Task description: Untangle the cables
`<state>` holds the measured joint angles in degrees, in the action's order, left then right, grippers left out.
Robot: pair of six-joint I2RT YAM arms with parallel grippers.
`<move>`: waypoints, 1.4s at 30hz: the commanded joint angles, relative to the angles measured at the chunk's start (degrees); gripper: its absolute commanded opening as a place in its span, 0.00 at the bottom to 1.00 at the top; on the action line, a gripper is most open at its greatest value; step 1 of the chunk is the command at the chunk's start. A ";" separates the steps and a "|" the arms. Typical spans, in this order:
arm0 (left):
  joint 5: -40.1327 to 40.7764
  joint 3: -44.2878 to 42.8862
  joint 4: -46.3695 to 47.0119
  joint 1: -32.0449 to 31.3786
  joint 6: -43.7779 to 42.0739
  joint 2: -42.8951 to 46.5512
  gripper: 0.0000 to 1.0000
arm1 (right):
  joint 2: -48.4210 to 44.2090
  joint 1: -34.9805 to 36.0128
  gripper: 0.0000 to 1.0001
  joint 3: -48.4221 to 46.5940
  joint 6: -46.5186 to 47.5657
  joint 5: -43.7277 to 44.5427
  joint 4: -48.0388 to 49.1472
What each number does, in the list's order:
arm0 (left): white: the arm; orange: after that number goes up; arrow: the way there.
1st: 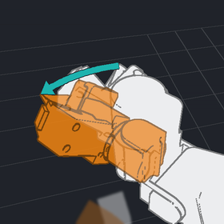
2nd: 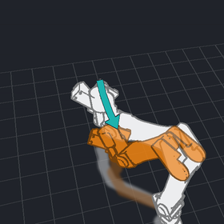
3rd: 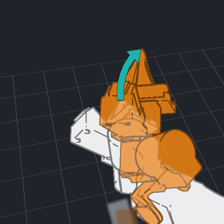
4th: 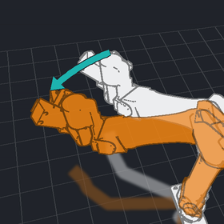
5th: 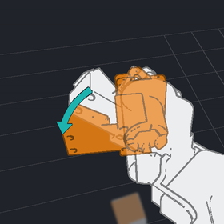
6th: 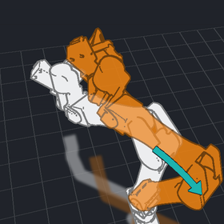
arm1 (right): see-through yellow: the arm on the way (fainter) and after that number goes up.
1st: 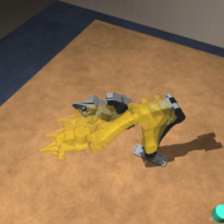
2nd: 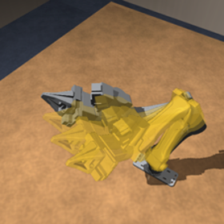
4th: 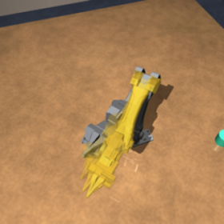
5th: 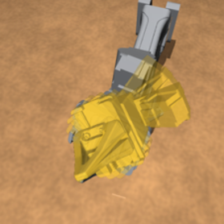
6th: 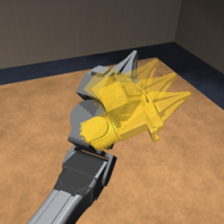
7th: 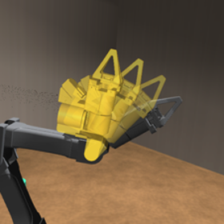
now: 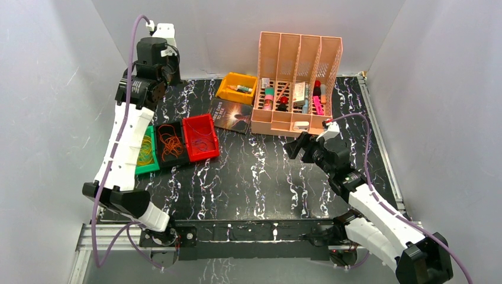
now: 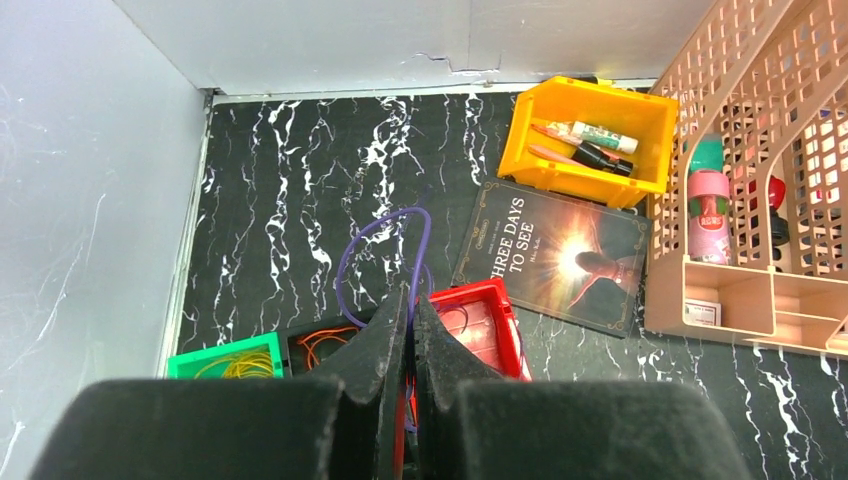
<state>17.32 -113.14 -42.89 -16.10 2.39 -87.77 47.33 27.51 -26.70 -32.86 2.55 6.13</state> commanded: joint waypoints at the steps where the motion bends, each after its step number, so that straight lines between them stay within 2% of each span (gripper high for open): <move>1: -1.66 -0.30 1.10 1.67 -0.12 2.57 0.00 | 0.14 0.11 0.98 -0.81 -0.47 -0.68 2.82; 7: -2.39 -7.87 -0.28 2.47 -0.63 1.55 0.00 | 0.34 0.16 0.98 -0.72 -0.49 -0.56 2.60; 14: -14.21 -9.93 1.64 2.44 0.27 3.04 0.00 | 1.30 0.08 0.98 -0.81 -1.24 -1.60 2.92; 24: -9.72 -10.17 3.98 2.47 -0.43 4.00 0.00 | 1.74 0.16 0.98 -0.71 -1.41 -1.77 3.04; 34: -10.86 -11.75 9.88 2.43 0.25 5.49 0.00 | 3.49 0.13 0.98 -1.16 -2.03 -3.31 3.65; 42: -21.83 -15.34 12.66 2.46 4.67 3.47 0.00 | 3.64 0.11 0.98 -1.25 -2.10 -3.55 3.51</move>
<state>2.07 -126.06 -33.76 -13.98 4.47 -85.45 51.07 27.51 -26.70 -34.59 -0.45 6.35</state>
